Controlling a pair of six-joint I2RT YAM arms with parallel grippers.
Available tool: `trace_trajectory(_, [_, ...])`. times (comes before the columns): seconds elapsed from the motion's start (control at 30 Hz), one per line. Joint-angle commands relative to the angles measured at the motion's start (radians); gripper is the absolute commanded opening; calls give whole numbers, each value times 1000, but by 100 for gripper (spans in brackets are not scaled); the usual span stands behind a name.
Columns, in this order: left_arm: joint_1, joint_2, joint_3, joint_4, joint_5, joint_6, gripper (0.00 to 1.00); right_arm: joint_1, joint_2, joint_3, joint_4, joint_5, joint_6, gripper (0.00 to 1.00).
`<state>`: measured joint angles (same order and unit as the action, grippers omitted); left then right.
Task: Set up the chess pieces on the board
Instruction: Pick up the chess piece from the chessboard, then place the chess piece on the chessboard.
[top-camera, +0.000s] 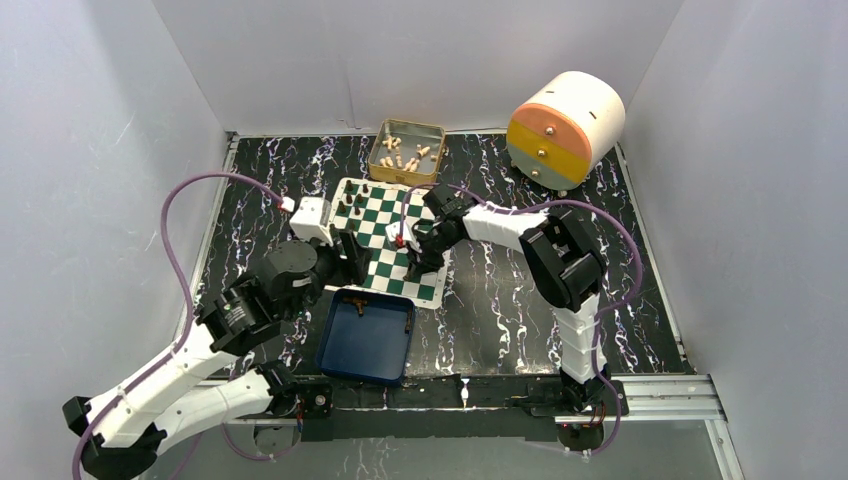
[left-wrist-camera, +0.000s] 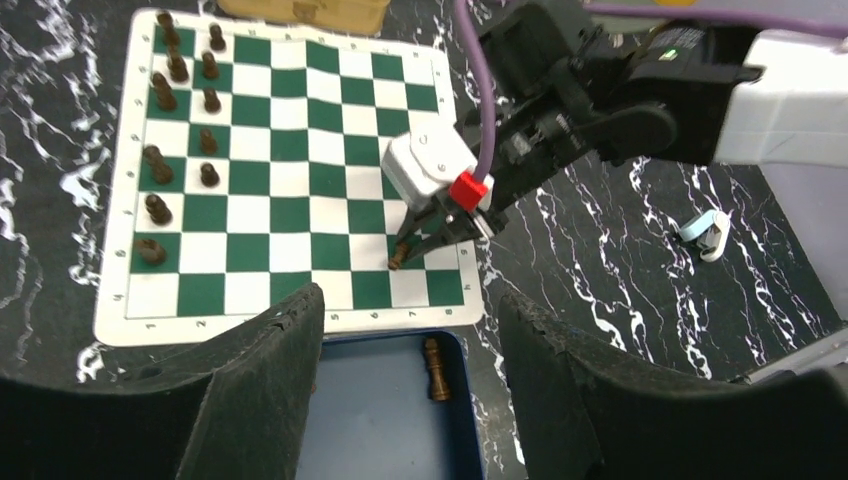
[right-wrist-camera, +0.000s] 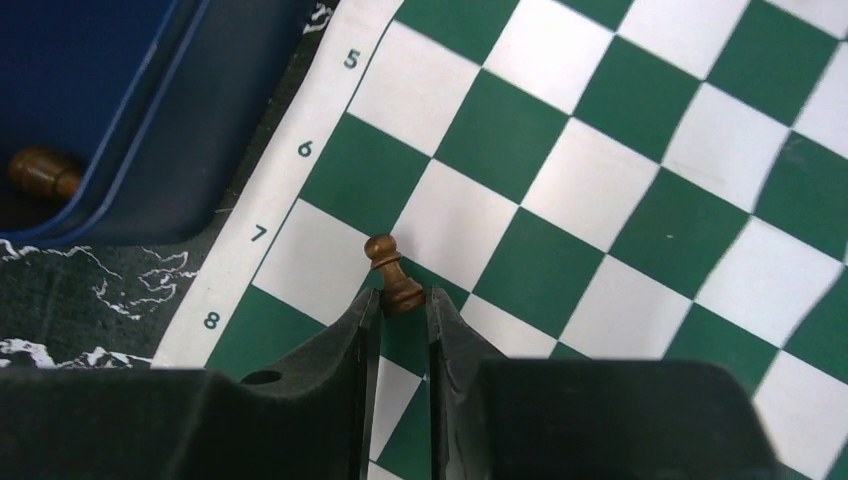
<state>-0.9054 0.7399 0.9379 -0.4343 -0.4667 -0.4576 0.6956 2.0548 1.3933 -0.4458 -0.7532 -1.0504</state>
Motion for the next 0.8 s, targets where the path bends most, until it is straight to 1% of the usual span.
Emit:
trace_trajectory(0.0, [0,35,-34,30,37,-125,60,-22,-121,-4,80,-43,126,19])
trace_trajectory(0.03, [0,47,-42,42,49,-145,60,-32,-142,-18,128,-56,177,17])
trace_trajectory(0.17, [0,85,-67,86,102,-215,57,-60,-230,-108,288,-69,364,17])
trace_trajectory(0.3, [0,118,-76,127,142,-272,56,-83,-317,-187,425,-38,562,17])
trace_trajectory(0.4, [0,123,-93,182,172,-325,54,-98,-392,-270,584,-1,744,17])
trace_trajectory(0.5, [2,124,-117,258,211,-385,51,-98,-483,-370,742,-22,877,17])
trace_trajectory(0.57, [2,141,-110,278,228,-414,50,-99,-549,-454,864,-39,973,17])
trace_trajectory(0.63, [5,167,-91,286,247,-427,49,-99,-608,-516,968,-36,1038,16])
trace_trajectory(0.77, [9,224,-47,311,291,-447,47,-98,-697,-599,1076,-31,1138,16])
